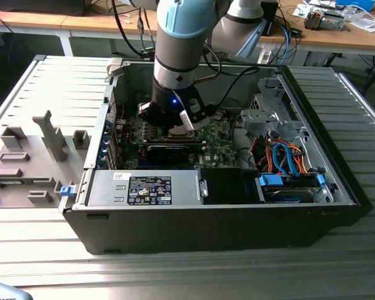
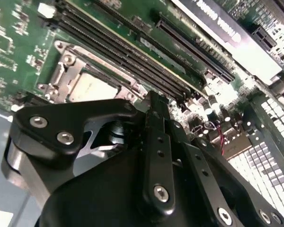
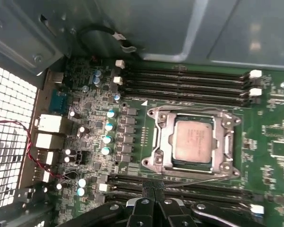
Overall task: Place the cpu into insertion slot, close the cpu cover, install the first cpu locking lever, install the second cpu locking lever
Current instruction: 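Install the second cpu locking lever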
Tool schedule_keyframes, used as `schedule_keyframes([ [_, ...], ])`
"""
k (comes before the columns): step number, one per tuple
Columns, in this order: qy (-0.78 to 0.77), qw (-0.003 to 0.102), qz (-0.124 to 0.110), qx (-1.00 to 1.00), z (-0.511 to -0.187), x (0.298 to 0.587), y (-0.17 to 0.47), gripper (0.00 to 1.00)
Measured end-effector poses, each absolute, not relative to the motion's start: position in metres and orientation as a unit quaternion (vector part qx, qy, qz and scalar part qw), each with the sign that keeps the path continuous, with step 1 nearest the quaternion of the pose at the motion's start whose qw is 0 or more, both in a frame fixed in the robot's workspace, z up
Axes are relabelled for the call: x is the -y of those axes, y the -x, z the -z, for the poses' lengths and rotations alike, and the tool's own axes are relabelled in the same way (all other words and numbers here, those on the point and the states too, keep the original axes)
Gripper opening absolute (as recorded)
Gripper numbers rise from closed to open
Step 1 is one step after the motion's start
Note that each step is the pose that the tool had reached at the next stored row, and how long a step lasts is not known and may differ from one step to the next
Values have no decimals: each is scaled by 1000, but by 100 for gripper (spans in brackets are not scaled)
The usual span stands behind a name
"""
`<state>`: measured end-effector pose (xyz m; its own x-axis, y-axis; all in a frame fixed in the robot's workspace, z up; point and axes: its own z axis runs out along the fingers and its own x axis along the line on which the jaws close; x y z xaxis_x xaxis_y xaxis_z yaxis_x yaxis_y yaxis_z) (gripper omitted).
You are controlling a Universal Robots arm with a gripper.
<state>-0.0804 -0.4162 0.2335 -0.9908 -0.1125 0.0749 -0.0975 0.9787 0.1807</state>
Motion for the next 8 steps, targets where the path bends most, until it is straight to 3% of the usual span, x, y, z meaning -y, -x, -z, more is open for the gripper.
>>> schedule_keyframes([
  [8,-53,42,89,994,-217,416,86,11],
])
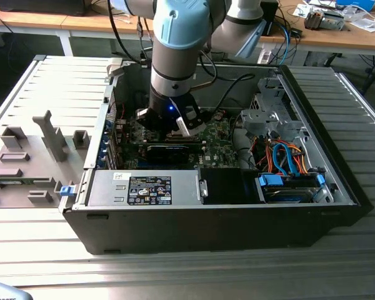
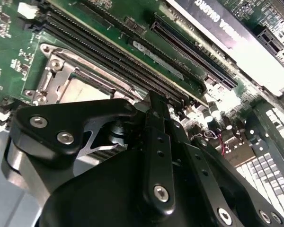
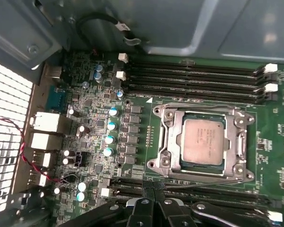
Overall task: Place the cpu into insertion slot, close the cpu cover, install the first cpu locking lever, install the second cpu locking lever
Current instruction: 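Install the second cpu locking lever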
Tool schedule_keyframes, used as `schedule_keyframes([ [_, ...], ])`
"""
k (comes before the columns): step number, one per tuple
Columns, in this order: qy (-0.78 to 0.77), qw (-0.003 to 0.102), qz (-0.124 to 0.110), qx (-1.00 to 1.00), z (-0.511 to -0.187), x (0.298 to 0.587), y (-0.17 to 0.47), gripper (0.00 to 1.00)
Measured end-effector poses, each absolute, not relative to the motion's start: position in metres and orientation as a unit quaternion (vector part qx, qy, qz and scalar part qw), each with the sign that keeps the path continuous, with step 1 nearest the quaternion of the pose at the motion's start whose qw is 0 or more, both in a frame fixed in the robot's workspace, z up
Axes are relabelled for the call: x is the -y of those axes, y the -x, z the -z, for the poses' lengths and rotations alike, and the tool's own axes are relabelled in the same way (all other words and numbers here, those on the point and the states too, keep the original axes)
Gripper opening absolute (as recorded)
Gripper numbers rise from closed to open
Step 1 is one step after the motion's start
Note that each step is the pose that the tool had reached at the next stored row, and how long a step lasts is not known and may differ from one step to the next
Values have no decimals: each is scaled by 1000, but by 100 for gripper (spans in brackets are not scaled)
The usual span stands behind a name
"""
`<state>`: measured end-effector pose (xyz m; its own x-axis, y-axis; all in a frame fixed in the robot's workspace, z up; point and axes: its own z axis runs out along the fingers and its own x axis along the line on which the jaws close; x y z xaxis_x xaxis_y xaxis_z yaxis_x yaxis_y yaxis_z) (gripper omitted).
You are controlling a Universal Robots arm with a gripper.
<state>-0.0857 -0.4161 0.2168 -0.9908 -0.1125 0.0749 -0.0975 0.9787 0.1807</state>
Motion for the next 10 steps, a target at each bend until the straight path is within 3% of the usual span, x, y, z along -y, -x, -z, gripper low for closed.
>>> schedule_keyframes([
  [10,-54,42,104,992,-203,412,88,11],
])
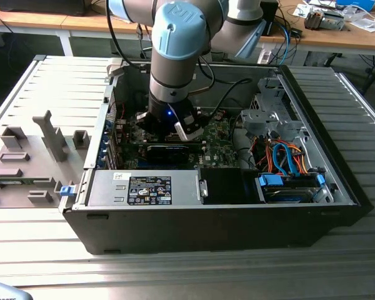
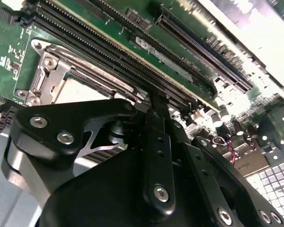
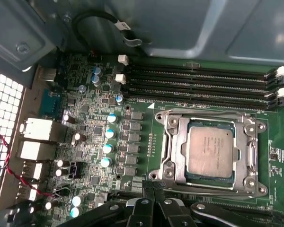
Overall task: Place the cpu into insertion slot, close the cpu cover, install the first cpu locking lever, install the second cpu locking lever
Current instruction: 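Install the second cpu locking lever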
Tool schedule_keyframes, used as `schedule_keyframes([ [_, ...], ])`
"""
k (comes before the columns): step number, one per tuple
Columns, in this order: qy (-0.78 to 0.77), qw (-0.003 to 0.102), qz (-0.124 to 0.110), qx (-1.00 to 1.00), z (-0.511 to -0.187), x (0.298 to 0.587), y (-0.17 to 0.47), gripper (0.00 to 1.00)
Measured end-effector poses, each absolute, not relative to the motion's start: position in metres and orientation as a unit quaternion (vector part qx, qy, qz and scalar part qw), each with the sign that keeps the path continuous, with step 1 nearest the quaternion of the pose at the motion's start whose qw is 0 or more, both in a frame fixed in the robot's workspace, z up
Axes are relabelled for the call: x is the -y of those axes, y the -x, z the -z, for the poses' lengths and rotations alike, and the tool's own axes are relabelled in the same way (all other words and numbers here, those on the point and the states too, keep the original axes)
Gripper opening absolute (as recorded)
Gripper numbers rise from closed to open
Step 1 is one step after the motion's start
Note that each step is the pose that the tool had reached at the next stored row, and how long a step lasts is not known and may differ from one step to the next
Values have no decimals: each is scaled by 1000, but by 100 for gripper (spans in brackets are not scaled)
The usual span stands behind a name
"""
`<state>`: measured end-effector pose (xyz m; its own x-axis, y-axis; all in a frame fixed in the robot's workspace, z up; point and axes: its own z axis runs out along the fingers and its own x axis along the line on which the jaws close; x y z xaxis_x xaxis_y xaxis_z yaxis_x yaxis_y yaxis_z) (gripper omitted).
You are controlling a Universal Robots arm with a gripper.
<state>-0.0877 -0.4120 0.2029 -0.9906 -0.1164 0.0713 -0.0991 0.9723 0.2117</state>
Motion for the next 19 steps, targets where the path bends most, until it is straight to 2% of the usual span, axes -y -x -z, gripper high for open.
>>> schedule_keyframes([
  [19,-57,40,115,991,-199,409,88,11],
])
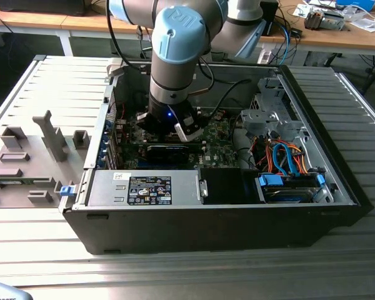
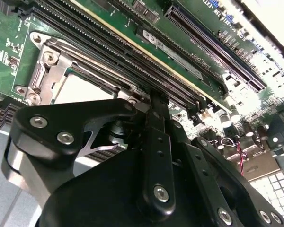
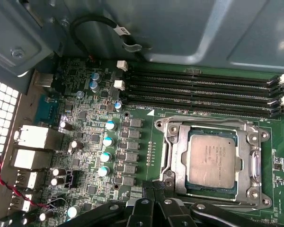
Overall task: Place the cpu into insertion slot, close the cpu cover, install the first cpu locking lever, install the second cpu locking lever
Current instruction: 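Install the second cpu locking lever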
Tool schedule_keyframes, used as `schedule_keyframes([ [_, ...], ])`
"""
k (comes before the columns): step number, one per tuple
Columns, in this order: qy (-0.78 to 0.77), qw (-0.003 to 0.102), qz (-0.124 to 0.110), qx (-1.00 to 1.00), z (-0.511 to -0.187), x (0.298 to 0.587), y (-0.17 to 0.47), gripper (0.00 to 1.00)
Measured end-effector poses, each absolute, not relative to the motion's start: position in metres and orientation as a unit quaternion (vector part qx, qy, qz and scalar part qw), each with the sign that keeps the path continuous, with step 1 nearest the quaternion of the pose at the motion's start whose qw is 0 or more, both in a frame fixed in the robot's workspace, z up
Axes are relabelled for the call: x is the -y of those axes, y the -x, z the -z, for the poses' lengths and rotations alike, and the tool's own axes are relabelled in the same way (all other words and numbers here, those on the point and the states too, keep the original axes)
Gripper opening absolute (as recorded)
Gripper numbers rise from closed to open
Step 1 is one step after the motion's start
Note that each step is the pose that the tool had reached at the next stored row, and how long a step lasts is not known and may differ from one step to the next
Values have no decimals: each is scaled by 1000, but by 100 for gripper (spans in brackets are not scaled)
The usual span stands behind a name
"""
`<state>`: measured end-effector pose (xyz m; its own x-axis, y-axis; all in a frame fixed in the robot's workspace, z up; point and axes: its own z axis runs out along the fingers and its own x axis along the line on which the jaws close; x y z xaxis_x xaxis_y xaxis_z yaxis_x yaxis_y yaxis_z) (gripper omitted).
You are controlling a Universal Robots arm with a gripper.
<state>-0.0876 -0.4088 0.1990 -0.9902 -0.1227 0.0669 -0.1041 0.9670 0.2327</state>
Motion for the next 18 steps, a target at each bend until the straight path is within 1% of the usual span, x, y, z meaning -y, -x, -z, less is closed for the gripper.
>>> schedule_keyframes([
  [4,-57,41,115,991,-206,408,86,11],
  [9,-56,46,111,991,-206,394,65,11],
  [12,-56,50,103,992,-205,384,55,11],
  [13,-55,51,95,993,-205,380,52,11],
  [14,-54,52,80,994,-205,376,49,11],
  [15,-53,54,51,996,-205,369,45,11],
  [16,-52,55,33,997,-221,367,44,11],
  [17,-50,56,9,997,-230,364,43,11],
  [18,-49,57,-10,997,-239,361,43,11],
])
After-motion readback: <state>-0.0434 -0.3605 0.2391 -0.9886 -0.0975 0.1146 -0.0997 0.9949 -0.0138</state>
